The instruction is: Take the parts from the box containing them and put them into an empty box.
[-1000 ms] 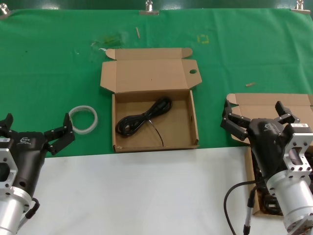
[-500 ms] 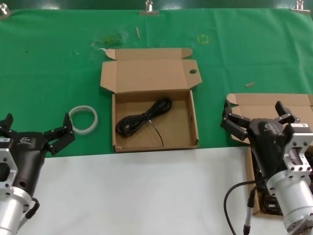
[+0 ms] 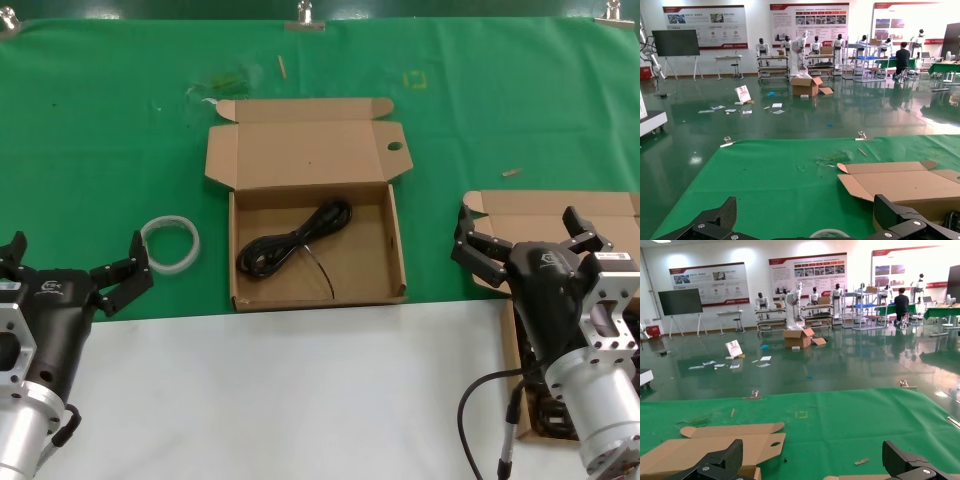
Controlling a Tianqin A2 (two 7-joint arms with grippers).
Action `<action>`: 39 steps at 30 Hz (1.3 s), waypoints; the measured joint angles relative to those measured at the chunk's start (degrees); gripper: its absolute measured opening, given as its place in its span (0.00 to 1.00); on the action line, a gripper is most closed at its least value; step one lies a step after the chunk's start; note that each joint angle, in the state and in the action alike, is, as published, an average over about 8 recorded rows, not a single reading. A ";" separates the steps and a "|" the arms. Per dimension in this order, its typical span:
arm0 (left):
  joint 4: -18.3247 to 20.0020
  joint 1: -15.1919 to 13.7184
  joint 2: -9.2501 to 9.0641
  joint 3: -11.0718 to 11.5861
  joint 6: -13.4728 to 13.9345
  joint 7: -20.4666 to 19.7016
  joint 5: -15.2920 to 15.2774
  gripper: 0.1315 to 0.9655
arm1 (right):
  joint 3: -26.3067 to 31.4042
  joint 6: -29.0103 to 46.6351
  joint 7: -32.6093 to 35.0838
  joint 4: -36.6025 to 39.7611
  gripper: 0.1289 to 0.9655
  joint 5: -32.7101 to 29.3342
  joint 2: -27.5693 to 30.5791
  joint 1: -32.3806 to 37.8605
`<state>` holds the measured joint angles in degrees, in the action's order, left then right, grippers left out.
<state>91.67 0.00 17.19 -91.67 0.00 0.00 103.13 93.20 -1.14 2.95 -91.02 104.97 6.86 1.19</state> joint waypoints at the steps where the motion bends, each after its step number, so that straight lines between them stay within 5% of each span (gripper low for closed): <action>1: 0.00 0.00 0.00 0.00 0.00 0.00 0.00 1.00 | 0.00 0.00 0.00 0.00 1.00 0.00 0.00 0.00; 39: 0.00 0.00 0.00 0.00 0.00 0.00 0.00 1.00 | 0.00 0.00 0.00 0.00 1.00 0.00 0.00 0.00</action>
<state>91.67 0.00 17.19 -91.67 0.00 0.00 103.13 93.20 -1.14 2.95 -91.02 104.97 6.86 1.19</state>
